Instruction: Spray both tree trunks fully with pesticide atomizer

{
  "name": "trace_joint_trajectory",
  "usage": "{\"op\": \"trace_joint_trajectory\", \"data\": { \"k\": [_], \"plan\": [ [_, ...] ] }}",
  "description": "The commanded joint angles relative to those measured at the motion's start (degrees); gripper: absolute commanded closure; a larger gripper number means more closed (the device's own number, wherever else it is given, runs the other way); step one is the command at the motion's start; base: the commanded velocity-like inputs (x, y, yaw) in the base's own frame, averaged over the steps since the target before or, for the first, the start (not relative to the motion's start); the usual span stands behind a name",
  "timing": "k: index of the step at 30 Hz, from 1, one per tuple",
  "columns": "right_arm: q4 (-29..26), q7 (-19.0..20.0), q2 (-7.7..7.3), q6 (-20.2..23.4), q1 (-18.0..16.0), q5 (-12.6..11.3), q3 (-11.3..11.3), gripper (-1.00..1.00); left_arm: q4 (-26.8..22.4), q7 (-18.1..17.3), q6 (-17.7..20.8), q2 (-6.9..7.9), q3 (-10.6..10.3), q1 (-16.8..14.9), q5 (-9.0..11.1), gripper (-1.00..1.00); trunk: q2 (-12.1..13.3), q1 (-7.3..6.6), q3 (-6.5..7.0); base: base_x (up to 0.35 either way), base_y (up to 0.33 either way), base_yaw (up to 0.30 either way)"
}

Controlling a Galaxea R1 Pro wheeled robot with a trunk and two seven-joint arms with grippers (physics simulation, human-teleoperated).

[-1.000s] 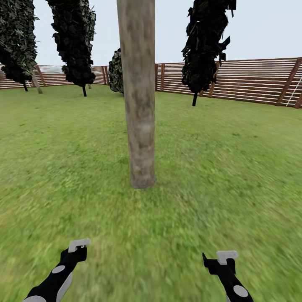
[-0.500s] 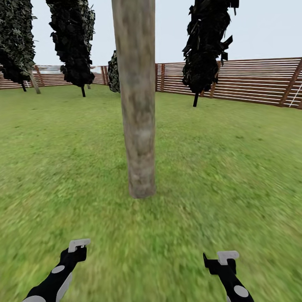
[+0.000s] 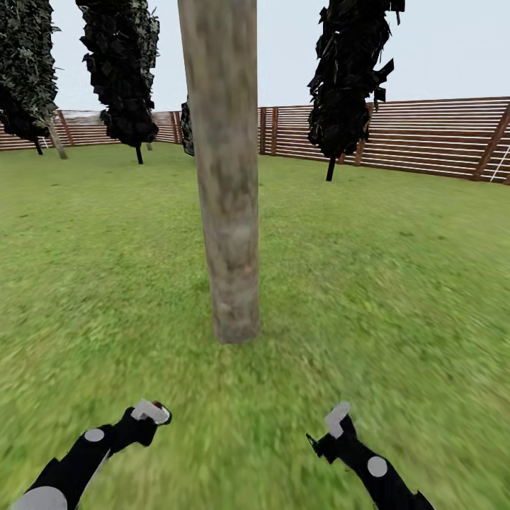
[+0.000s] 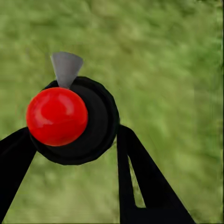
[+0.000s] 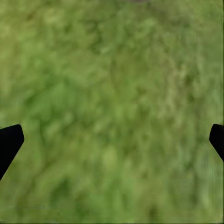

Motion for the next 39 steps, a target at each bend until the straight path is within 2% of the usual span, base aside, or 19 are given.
{"op": "trace_joint_trajectory", "data": {
  "k": [1, 2, 3, 5, 6, 8, 11, 15, 17, 18, 19, 20, 23, 31, 32, 33, 35, 39],
  "plan": [
    [-0.05, 7.87, 0.04, -0.05, -2.99, 1.32, 0.37, -1.00, -1.64, -4.86, -0.14, 0.14, 0.41, 0.08, -2.98, 1.00, -0.02, -0.01, -0.06, 0.000, 0.000, 0.000],
    [-0.06, 12.79, 0.07, 0.28, -4.55, 1.60, 0.58, -1.00, -2.68, -9.00, -0.06, 0.21, 0.43, 0.05, -5.39, 1.00, -0.02, -0.01, -0.06, 0.000, 0.000, 0.000],
    [-0.08, 15.08, 0.09, 0.56, -5.23, 1.71, 0.65, -1.00, -3.19, -11.70, 0.01, 0.21, 0.43, 0.01, -7.23, 1.00, -0.02, -0.01, -0.06, 0.000, 0.000, 0.000],
    [-0.51, 17.79, 0.14, 1.00, -6.04, 1.95, 0.78, -1.00, -4.10, -16.38, 0.07, 0.14, 0.45, -0.10, -10.79, 1.00, -0.02, -0.01, -0.06, 0.000, 0.000, 0.000],
    [-0.74, 18.23, 0.15, 1.06, -6.18, 2.01, 0.82, -1.00, -4.34, -17.37, 0.08, 0.08, 0.45, -0.10, -11.57, 1.00, -0.02, -0.01, -0.06, 0.000, 0.000, 0.000],
    [-2.03, 20.58, 0.24, 1.48, -6.53, 2.30, 1.19, -1.00, -5.91, -21.24, 0.15, -0.42, 0.45, -0.17, -14.81, 1.00, -0.02, -0.01, -0.06, 0.000, 0.000, 0.000],
    [-3.39, 24.28, 0.27, 2.20, -6.71, 2.46, 2.02, -1.00, -7.66, -23.39, 0.23, -0.68, 0.44, -0.17, -16.59, 1.00, -0.02, -0.01, -0.06, 0.000, 0.000, 0.000],
    [-4.44, 26.46, 0.48, 2.71, -6.78, 2.50, 2.86, -1.00, -8.64, -25.08, 0.21, -0.82, 0.44, -0.13, -17.18, 1.00, -0.02, -0.01, -0.06, 0.000, 0.000, 0.000],
    [-4.78, 26.78, 0.92, 3.39, -6.79, 2.53, 5.47, -1.00, -8.77, -26.45, 0.19, -0.79, 0.33, -0.12, -17.26, 1.00, -0.02, -0.01, -0.06, 0.000, 0.000, 0.000],
    [-5.61, 26.94, 2.48, 5.53, -6.82, 2.53, 11.04, 1.00, -8.84, -27.90, 0.27, -0.77, -4.11, -0.11, -17.88, 1.00, -0.02, -0.01, -0.06, 0.000, 0.000, 0.000],
    [-5.71, 26.99, 2.78, 5.66, -6.84, 2.52, 11.24, 1.00, -8.84, -27.94, 0.31, -0.77, -4.86, -0.11, -17.92, 1.00, -0.02, -0.01, -0.06, 0.000, 0.000, 0.000],
    [-5.82, 30.40, 3.54, 5.85, -7.74, 2.59, 11.74, 1.00, -8.79, -28.01, 0.37, -0.77, -6.12, -0.11, -18.00, 1.00, -0.02, -0.01, -0.06, 0.000, 0.000, 0.000],
    [-5.87, 35.20, 3.68, 5.88, -9.24, 2.62, 11.85, 1.00, -8.79, -28.02, 0.32, -0.92, -6.38, -0.15, -17.94, 1.00, -0.02, -0.01, -0.06, 0.000, 0.000, 0.000],
    [-7.40, 37.03, 4.02, 5.89, -9.85, 2.60, 11.95, 1.00, -8.84, -28.07, 0.17, -2.19, -6.99, -0.16, -18.23, 1.00, -0.02, -0.01, -0.06, 0.000, 0.000, 0.000],
    [-7.57, 37.42, 4.18, 5.89, -9.85, 2.60, 11.95, 1.00, -8.84, -28.08, 0.15, -2.28, -7.82, -0.14, -18.24, 1.00, -0.02, -0.01, -0.06, 0.000, 0.000, 0.000],
    [-7.71, 37.93, 4.46, 5.89, -9.86, 2.60, 11.95, 1.00, -8.84, -28.09, 0.18, -2.36, -9.79, -0.13, -18.21, 1.00, -0.02, -0.01, -0.06, 0.000, 0.000, 0.000],
    [-7.77, 38.30, 5.03, 5.89, -9.86, 2.65, 11.95, 1.00, -8.84, -28.10, 0.18, -2.41, -12.19, -0.16, -18.17, 1.00, -0.02, -0.01, -0.06, 0.000, 0.000, 0.000],
    [-7.82, 38.56, 5.54, 5.89, -9.87, 2.69, 11.95, 1.00, -8.84, -29.26, -0.14, -2.54, -13.96, -0.20, -18.10, 1.00, -0.02, -0.01, -0.06, 0.000, 0.000, 0.000]
  ]
}}
